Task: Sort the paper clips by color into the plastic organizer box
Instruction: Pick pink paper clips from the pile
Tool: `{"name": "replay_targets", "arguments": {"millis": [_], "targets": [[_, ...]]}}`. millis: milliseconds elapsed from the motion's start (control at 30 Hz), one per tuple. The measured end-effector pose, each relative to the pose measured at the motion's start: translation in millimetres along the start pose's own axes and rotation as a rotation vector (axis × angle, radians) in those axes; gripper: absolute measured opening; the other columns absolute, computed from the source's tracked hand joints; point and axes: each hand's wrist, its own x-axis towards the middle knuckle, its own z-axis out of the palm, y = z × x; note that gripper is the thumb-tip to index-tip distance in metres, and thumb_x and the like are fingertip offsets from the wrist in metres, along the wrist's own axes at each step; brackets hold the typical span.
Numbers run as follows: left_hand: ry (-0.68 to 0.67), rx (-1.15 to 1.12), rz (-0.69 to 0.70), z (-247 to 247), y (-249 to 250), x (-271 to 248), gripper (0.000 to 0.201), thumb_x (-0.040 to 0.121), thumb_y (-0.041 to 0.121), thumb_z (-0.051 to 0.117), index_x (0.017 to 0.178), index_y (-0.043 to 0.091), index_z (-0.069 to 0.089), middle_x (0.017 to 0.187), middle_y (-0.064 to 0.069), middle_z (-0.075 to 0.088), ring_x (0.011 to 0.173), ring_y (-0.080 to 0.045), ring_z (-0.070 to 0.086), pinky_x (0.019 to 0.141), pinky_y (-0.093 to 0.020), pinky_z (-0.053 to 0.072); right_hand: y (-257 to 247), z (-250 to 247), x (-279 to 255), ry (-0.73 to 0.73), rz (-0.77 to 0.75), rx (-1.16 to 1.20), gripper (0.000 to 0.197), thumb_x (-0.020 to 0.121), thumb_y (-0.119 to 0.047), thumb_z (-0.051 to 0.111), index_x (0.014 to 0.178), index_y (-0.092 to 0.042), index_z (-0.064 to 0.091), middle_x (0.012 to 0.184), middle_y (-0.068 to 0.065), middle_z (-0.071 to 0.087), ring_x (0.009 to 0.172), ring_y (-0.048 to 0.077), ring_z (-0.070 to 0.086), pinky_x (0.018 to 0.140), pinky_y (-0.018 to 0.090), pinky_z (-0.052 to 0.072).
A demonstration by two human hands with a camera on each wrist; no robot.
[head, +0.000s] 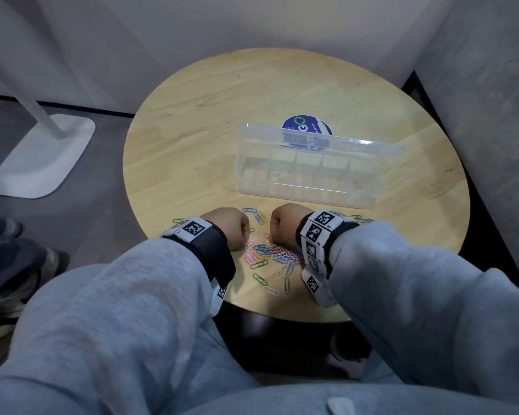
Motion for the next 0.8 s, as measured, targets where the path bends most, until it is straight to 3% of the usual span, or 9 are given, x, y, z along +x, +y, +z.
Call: {"name": "replay_targets", "arguments": {"millis": [100, 200, 300, 367, 467, 567, 667, 733, 800], "targets": [[-0.016, -0.02, -0.014, -0.5, 1.0, -2.4, 0.01, 0.078, 0.013, 0.056, 0.075, 0.022, 0.062, 0.087, 0.0, 0.066, 0.081, -0.02, 0.056, 0.067, -0.024, 0.042, 8.9, -0.3, -5.6, -0.007, 0.04, 0.06, 0.015, 0.09, -0.028, 0.055, 0.09, -0.013, 0.06, 0.093, 0.008, 0.06, 0.082, 0.018, 0.049, 0.072, 0.025, 0.04], [0.004, -0.114, -0.031, -4.9, -1.7, -4.4, 0.014, 0.076, 0.013, 0.053, 0.064, 0.017, 0.057, 0.072, -0.001, 0.062, 0.07, -0.021, 0.054, 0.062, -0.022, 0.042, 25.0, -2.6, -15.8, 0.055, 0.065, 0.288, 0.01, 0.082, -0.026, 0.06, 0.079, -0.017, 0.064, 0.076, 0.003, 0.059, 0.07, 0.017, 0.05, 0.07, 0.025, 0.045], [-0.051, -0.336, -0.02, -16.1, -5.2, -3.8, 0.025, 0.077, 0.013, 0.064, 0.058, 0.019, 0.049, 0.059, 0.003, 0.051, 0.056, -0.014, 0.043, 0.054, -0.023, 0.035, 42.8, -5.5, -22.2, 0.037, 0.085, 0.786, 0.019, 0.081, -0.013, 0.065, 0.065, -0.016, 0.056, 0.059, 0.001, 0.059, 0.044, 0.008, 0.051, 0.049, 0.019, 0.041], [-0.066, -0.456, 0.012, -22.7, -6.2, -4.8, 0.027, 0.077, 0.01, 0.067, 0.059, 0.018, 0.048, 0.056, 0.001, 0.05, 0.052, -0.013, 0.041, 0.052, -0.023, 0.032, 52.9, -5.1, -24.0, 0.009, 0.087, 0.99, 0.026, 0.082, -0.004, 0.062, 0.062, -0.013, 0.049, 0.05, 0.003, 0.054, 0.034, 0.008, 0.043, 0.043, 0.019, 0.032], [-0.043, -0.663, 0.027, -25.1, -6.1, -6.9, 0.03, 0.082, 0.0, 0.061, 0.061, 0.015, 0.046, 0.053, 0.0, 0.05, 0.043, -0.009, 0.041, 0.039, -0.015, 0.03, 62.4, -2.2, -25.3, 0.0, 0.065, 1.186, 0.032, 0.084, 0.006, 0.055, 0.061, -0.01, 0.042, 0.048, 0.008, 0.049, 0.033, 0.009, 0.04, 0.039, 0.019, 0.029], [-0.074, -0.872, -0.005, -23.5, -2.4, -7.5, 0.031, 0.087, -0.009, 0.044, 0.072, 0.016, 0.054, 0.053, -0.002, 0.045, 0.036, -0.007, 0.042, 0.036, -0.012, 0.029, 68.1, 1.1, -25.0, -0.02, 0.073, 1.404, 0.028, 0.088, 0.012, 0.045, 0.069, -0.008, 0.048, 0.051, 0.008, 0.052, 0.035, 0.01, 0.047, 0.033, 0.016, 0.039], [-0.114, -0.923, -0.06, -22.2, 2.2, -8.9, 0.04, 0.088, -0.008, 0.03, 0.075, 0.015, 0.06, 0.047, -0.001, 0.038, 0.029, -0.004, 0.036, 0.034, -0.013, 0.023, 68.0, 6.8, -23.9, -0.085, 0.107, 1.386, 0.03, 0.089, 0.012, 0.033, 0.076, -0.006, 0.053, 0.046, 0.009, 0.05, 0.032, 0.011, 0.049, 0.038, 0.018, 0.042], [-0.121, -0.877, -0.119, -21.6, 4.4, -8.8, 0.037, 0.086, -0.005, 0.029, 0.065, 0.01, 0.055, 0.045, -0.001, 0.041, 0.03, -0.006, 0.037, 0.035, -0.014, 0.023, 65.8, 9.6, -24.7, -0.083, 0.117, 1.317, 0.032, 0.088, 0.01, 0.028, 0.072, -0.006, 0.051, 0.053, 0.013, 0.048, 0.034, 0.013, 0.049, 0.042, 0.019, 0.04], [-0.137, -0.789, -0.161, -20.5, 6.3, -8.0, 0.026, 0.081, -0.002, 0.035, 0.06, 0.009, 0.047, 0.055, -0.006, 0.041, 0.04, -0.013, 0.039, 0.038, -0.014, 0.025, 63.6, 11.7, -25.5, -0.082, 0.118, 1.301, 0.032, 0.085, 0.011, 0.025, 0.069, -0.006, 0.047, 0.06, 0.014, 0.046, 0.039, 0.019, 0.048, 0.041, 0.019, 0.039]]}}
